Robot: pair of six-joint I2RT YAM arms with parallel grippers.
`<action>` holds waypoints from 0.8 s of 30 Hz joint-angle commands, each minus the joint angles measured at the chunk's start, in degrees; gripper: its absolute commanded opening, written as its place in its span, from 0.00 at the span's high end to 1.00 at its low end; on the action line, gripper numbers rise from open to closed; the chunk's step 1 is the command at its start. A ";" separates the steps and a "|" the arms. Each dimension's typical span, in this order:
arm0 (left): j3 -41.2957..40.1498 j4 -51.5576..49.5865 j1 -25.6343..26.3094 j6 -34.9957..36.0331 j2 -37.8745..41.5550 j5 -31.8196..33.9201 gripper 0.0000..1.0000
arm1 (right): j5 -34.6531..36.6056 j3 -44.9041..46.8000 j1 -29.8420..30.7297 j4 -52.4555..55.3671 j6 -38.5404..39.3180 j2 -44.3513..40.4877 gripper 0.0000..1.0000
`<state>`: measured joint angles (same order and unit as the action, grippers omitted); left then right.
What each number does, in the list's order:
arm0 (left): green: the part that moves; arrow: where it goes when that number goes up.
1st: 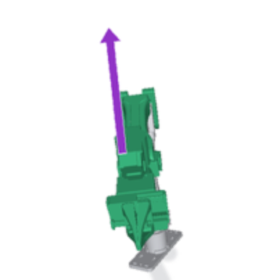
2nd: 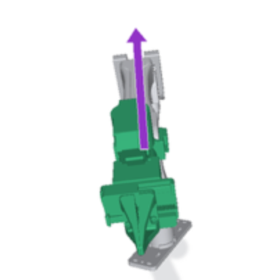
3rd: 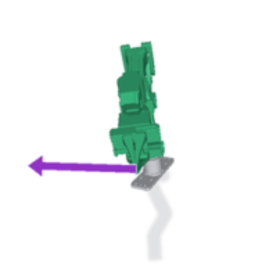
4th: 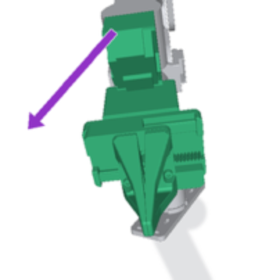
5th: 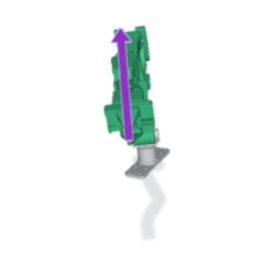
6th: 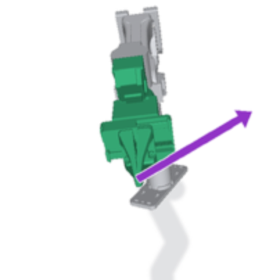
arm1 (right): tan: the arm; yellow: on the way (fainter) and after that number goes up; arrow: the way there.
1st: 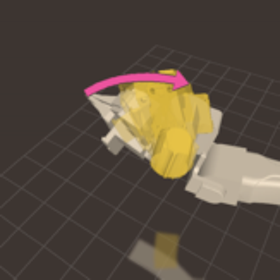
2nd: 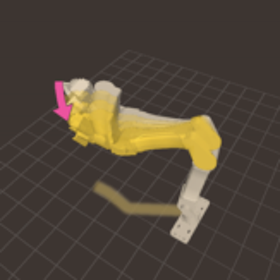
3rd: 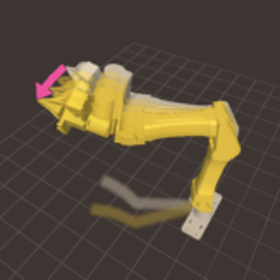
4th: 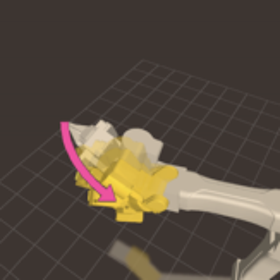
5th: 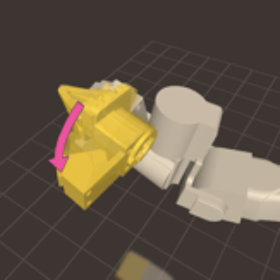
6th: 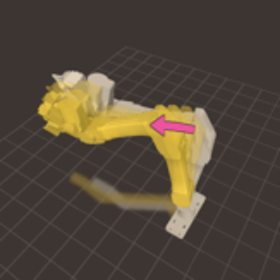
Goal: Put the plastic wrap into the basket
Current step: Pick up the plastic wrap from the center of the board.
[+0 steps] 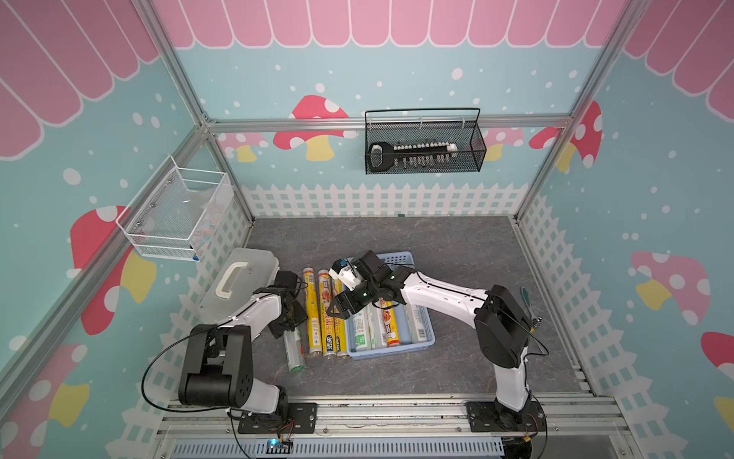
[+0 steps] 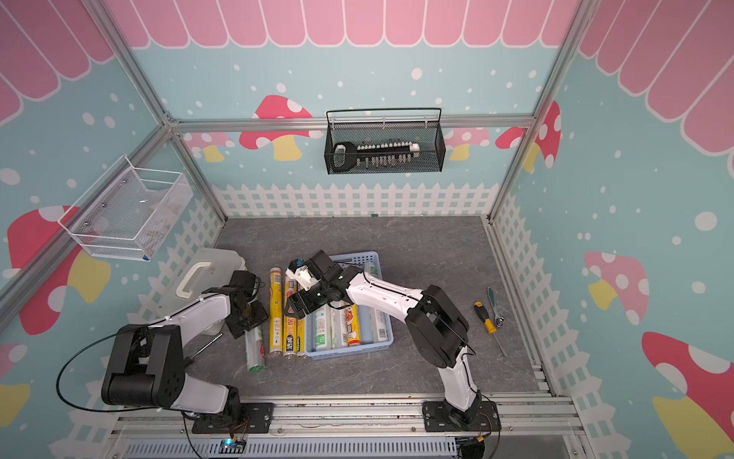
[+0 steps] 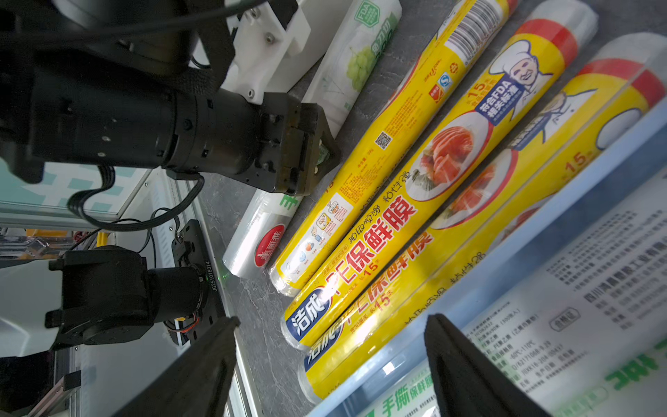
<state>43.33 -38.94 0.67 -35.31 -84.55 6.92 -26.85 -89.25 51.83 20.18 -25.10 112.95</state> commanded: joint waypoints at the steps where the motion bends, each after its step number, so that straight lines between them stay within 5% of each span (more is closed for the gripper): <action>1: 1.53 -0.16 0.11 1.21 -1.44 1.05 0.32 | 0.00 0.32 -0.32 0.67 0.15 -1.23 0.16; 10: 1.32 0.00 0.58 1.03 -3.23 1.79 0.41 | -1.19 -0.03 -0.33 0.65 -0.18 -0.28 0.16; 24: 10.67 -8.98 4.27 7.84 10.59 -3.07 0.71 | -2.59 -1.01 -0.33 0.53 -1.21 0.36 0.16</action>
<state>50.98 -45.56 4.23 -30.28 -76.86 5.56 -28.40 -89.25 51.75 20.21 -25.74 112.95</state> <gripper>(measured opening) 0.514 0.844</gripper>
